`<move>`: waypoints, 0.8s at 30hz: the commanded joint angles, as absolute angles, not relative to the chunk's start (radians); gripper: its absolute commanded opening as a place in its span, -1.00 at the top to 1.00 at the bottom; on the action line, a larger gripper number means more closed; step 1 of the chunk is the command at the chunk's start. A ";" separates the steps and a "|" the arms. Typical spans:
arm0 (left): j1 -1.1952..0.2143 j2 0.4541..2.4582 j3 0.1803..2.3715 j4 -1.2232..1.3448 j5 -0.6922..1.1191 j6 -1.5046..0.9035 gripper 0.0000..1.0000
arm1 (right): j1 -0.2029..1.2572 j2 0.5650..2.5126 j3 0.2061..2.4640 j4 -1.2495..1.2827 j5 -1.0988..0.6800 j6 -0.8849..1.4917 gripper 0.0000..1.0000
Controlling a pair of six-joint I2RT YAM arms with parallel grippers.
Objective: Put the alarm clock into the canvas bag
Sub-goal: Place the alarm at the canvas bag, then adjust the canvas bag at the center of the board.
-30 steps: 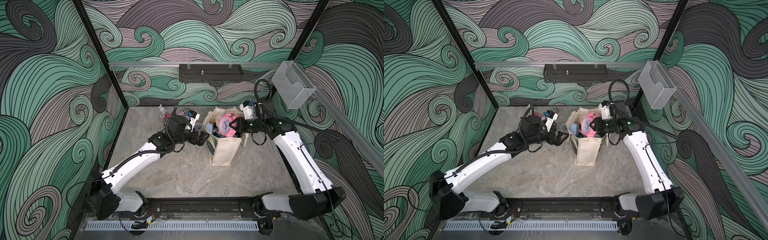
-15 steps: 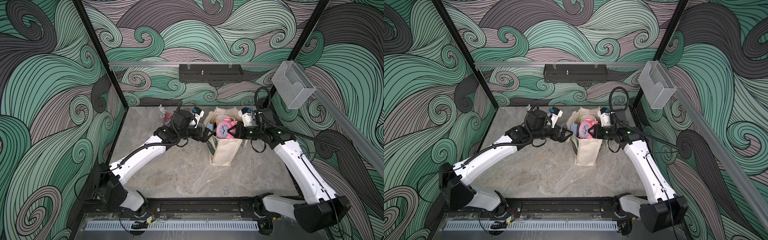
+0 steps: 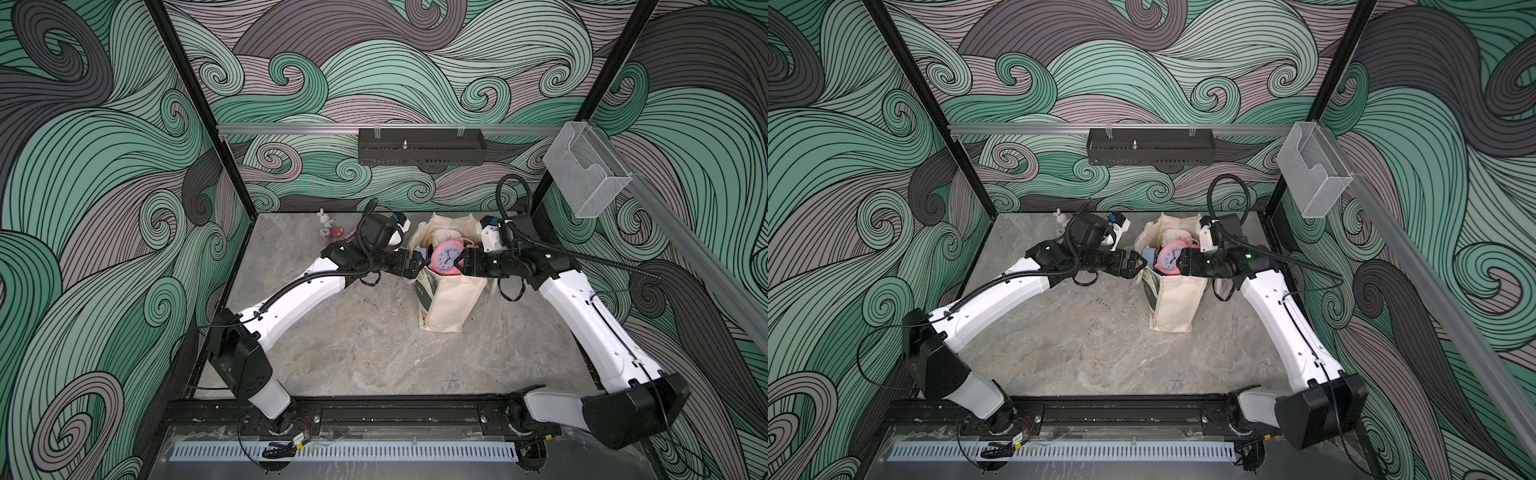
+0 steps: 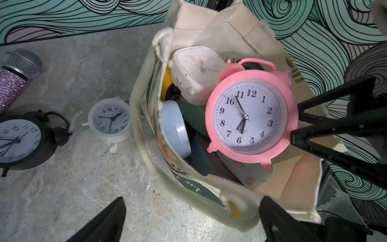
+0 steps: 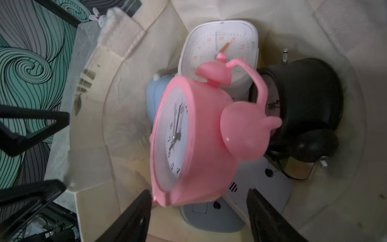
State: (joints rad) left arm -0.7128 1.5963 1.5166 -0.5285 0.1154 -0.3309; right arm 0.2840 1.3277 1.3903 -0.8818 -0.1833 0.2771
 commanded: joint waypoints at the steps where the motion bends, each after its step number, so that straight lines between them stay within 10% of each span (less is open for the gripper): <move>1: -0.713 1.616 1.562 -0.579 0.045 -0.334 -0.97 | 0.285 1.355 1.471 -0.960 -0.105 0.283 -0.59; 15: -0.706 1.730 1.699 -0.642 -0.046 -0.322 -0.94 | 0.130 1.421 1.530 -0.987 0.054 0.375 -0.98; 19: -0.697 1.788 1.739 -0.657 -0.067 -0.337 -0.85 | 0.119 1.451 1.482 -0.937 0.032 0.406 -0.87; 24: -0.680 1.864 1.796 -0.680 -0.054 -0.339 -0.38 | 0.085 1.499 1.450 -0.875 -0.018 0.441 -0.17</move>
State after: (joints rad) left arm -0.6960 1.8305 1.7458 -0.6292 -0.0429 -0.3359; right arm 0.1047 1.4929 1.4631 -0.9230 0.0074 0.4019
